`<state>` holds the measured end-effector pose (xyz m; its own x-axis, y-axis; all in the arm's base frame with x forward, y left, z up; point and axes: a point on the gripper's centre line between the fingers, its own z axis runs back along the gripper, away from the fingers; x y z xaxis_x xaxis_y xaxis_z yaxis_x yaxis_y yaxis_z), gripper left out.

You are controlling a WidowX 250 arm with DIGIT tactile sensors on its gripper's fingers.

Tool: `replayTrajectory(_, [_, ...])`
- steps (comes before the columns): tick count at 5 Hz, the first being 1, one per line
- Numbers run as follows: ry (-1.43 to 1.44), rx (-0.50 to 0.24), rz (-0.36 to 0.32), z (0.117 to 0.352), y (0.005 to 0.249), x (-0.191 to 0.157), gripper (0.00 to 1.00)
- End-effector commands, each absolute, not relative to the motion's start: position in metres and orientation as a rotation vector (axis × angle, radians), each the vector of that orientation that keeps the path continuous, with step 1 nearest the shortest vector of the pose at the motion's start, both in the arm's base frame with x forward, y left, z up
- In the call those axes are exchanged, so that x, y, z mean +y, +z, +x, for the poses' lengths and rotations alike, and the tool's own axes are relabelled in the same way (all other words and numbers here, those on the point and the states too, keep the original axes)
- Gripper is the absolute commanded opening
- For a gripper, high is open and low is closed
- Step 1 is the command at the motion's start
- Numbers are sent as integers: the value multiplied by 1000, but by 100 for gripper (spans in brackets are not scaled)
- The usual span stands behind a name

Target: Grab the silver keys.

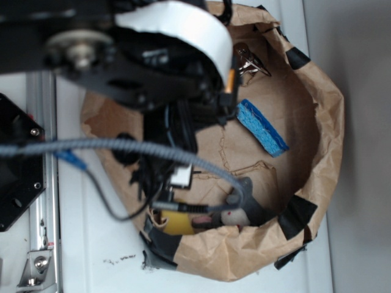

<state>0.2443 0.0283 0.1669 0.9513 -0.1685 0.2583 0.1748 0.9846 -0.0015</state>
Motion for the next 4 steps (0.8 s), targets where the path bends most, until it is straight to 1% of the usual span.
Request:
replayTrajectory(1, [-232, -308, 23, 255, 159, 37, 100])
replayTrajectory(3, [-232, -308, 23, 255, 159, 37, 100])
replayTrajectory(4, [-264, -292, 22, 266, 138, 38, 100])
